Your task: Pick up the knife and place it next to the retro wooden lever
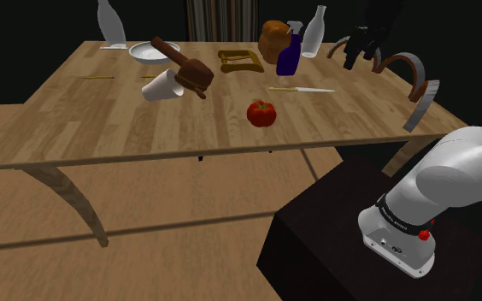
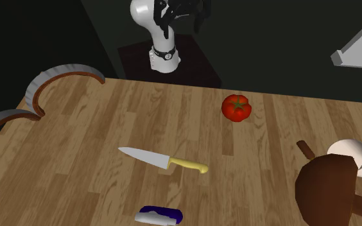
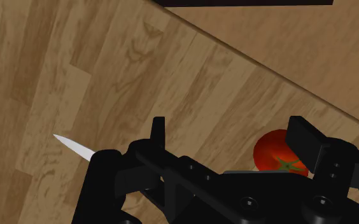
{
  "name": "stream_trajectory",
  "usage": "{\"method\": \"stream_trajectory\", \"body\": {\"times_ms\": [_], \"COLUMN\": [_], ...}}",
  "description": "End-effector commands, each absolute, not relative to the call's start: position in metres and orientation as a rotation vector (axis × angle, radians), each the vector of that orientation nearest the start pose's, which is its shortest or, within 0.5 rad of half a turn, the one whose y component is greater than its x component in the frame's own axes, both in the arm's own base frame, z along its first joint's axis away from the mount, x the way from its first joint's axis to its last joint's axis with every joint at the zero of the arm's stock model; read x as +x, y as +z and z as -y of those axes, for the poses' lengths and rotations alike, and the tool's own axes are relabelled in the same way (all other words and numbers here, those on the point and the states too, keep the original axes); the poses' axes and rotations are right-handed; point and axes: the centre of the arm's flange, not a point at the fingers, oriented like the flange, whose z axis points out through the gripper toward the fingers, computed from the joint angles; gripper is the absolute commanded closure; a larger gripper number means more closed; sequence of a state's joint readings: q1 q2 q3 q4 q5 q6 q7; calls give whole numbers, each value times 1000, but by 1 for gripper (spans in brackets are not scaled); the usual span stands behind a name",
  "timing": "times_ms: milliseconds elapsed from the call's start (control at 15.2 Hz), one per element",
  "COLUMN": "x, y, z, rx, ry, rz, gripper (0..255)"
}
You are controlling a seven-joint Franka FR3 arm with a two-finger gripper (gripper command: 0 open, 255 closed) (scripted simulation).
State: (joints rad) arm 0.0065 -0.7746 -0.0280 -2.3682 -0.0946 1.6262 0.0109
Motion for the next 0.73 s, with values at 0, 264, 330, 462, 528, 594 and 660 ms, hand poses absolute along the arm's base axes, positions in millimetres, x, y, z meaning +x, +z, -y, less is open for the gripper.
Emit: {"method": "stream_trajectory", "body": {"times_ms": [0,264,330,462,528,594,660], "x": [315,346,354,372,381,391,400], "y": [586,564,558,546,539,533,527], "z": [19,62,72,91,100,109,117], "rx": [-3216,-3178,-3167,-3143,-3130,-3116,-3102], "ry": [-52,-33,-28,-18,-13,-9,-4], "rz": [-34,148,192,281,324,368,411], "gripper": [0,0,0,0,0,0,0]}}
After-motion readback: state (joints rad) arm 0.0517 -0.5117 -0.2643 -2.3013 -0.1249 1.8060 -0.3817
